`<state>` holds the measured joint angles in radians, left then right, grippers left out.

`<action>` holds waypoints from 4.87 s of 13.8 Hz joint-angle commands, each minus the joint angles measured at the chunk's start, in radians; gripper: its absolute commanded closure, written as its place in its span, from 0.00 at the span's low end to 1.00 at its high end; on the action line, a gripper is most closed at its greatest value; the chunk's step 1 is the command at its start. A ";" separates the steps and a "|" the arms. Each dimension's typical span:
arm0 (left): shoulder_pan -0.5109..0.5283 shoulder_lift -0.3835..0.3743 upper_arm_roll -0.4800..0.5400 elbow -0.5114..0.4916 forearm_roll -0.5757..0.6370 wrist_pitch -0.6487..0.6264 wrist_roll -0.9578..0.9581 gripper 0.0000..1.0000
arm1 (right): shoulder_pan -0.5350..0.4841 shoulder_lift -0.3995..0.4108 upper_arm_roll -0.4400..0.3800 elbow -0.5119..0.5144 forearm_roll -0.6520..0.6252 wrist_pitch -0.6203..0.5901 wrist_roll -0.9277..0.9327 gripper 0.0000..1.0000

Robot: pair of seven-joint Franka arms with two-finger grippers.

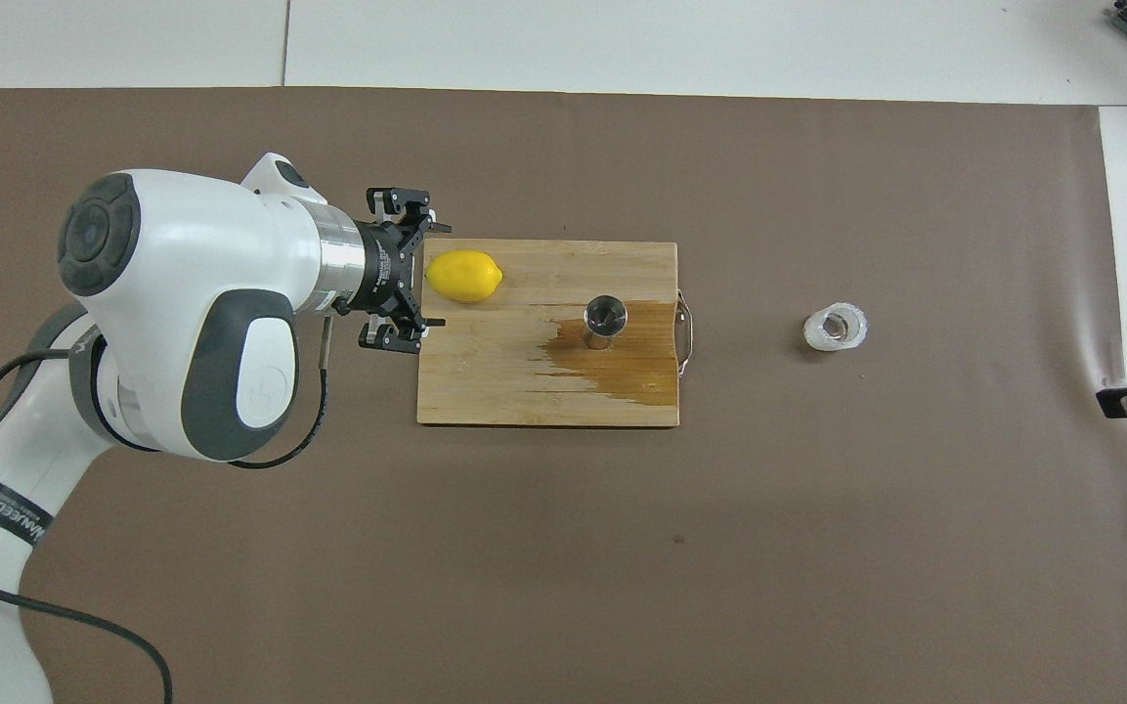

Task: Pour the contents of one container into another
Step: 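Withdraw the left gripper while the right gripper reaches the white cup, then grasp the small white cup with the right gripper, then lift the white cup with the right gripper over the metal cup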

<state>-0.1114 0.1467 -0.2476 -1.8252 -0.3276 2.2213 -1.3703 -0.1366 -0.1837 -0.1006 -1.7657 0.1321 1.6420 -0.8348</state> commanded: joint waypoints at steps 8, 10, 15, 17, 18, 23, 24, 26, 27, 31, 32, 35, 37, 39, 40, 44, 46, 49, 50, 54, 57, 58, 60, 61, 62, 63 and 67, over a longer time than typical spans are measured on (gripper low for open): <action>0.274 -0.193 -0.007 -0.008 0.162 -0.256 0.932 0.00 | -0.103 0.147 0.005 -0.097 0.249 0.170 -0.620 0.00; 0.259 -0.225 0.033 -0.006 0.179 -0.328 1.151 0.00 | -0.113 0.240 0.005 -0.087 0.384 0.173 -0.763 0.00; 0.124 -0.283 0.145 0.039 0.249 -0.523 1.358 0.00 | -0.140 0.429 0.012 -0.093 0.610 0.176 -1.006 0.00; 0.119 -0.253 0.152 0.124 0.269 -0.569 1.379 0.00 | -0.129 0.508 0.021 -0.090 0.664 0.167 -1.027 0.00; 0.118 -0.227 0.156 0.173 0.271 -0.590 1.389 0.00 | -0.124 0.574 0.025 -0.090 0.763 0.174 -1.120 0.00; 0.121 -0.180 0.166 0.278 0.282 -0.698 1.433 0.00 | -0.048 0.635 0.028 -0.110 0.863 0.310 -1.210 0.00; 0.124 -0.188 0.166 0.258 0.280 -0.706 1.424 0.00 | -0.038 0.633 0.029 -0.118 0.869 0.315 -1.212 0.00; 0.131 -0.203 0.168 0.233 0.282 -0.703 1.422 0.00 | -0.023 0.626 0.029 -0.155 0.903 0.315 -1.227 0.00; 0.134 -0.205 0.169 0.227 0.285 -0.704 1.424 0.00 | -0.023 0.622 0.027 -0.172 0.903 0.315 -1.247 0.00; 0.119 -0.200 0.172 0.241 0.312 -0.732 1.429 0.00 | -0.024 0.609 0.027 -0.244 0.912 0.338 -1.274 0.00; 0.107 -0.203 0.172 0.236 0.318 -0.739 1.429 0.00 | -0.021 0.609 0.028 -0.241 0.912 0.346 -1.276 0.00; 0.128 -0.226 0.165 0.192 0.332 -0.735 1.430 0.00 | 0.002 0.612 0.027 -0.239 0.923 0.358 -1.296 0.00; 0.131 -0.230 0.165 0.184 0.328 -0.724 1.424 0.00 | 0.008 0.613 0.029 -0.238 0.923 0.378 -1.308 0.00; 0.134 -0.231 0.162 0.184 0.326 -0.730 1.421 0.00 | 0.006 0.613 0.029 -0.238 0.925 0.381 -1.337 0.00; 0.134 -0.233 0.165 0.184 0.326 -0.735 1.419 0.00 | 0.005 0.613 0.029 -0.236 0.929 0.380 -1.354 0.00; 0.133 -0.233 0.166 0.182 0.326 -0.739 1.419 0.00 | 0.032 0.618 0.029 -0.236 0.963 0.412 -1.400 0.00; 0.133 -0.233 0.166 0.182 0.326 -0.739 1.419 0.00 | 0.044 0.619 0.027 -0.238 0.963 0.432 -1.417 0.01; 0.133 -0.233 0.166 0.182 0.326 -0.739 1.419 0.00 | 0.051 0.619 0.027 -0.235 0.963 0.437 -1.417 0.55; 0.133 -0.233 0.166 0.182 0.326 -0.739 1.419 0.00 | 0.049 0.618 0.028 -0.226 0.962 0.432 -1.417 0.62; 0.134 -0.233 0.166 0.182 0.326 -0.739 1.419 0.00 | 0.052 0.601 0.030 -0.198 0.951 0.421 -1.339 0.70; 0.133 -0.233 0.166 0.182 0.326 -0.739 1.419 0.00 | 0.054 0.554 0.094 -0.160 0.920 0.423 -1.137 0.70; 0.133 -0.233 0.166 0.182 0.326 -0.739 1.419 0.00 | 0.073 0.528 0.117 -0.147 0.884 0.435 -1.050 0.70; 0.134 -0.233 0.166 0.182 0.326 -0.739 1.419 0.00 | 0.141 0.492 0.117 -0.120 0.816 0.436 -0.852 0.70; 0.134 -0.233 0.166 0.182 0.326 -0.739 1.419 0.00 | 0.175 0.472 0.116 -0.115 0.793 0.438 -0.781 0.70; 0.133 -0.233 0.166 0.182 0.326 -0.739 1.419 0.00 | 0.202 0.463 0.114 -0.113 0.769 0.447 -0.736 0.69; 0.133 -0.233 0.166 0.182 0.326 -0.739 1.419 0.00 | 0.236 0.458 0.116 -0.112 0.735 0.479 -0.700 0.69; 0.133 -0.233 0.166 0.182 0.326 -0.739 1.419 0.00 | 0.382 0.441 0.117 -0.106 0.600 0.603 -0.499 0.70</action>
<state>0.0192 -0.0595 -0.0818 -1.6161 -0.0156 1.4866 0.0475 0.2023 0.2718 0.0173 -1.8732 0.7923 2.2019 -1.4123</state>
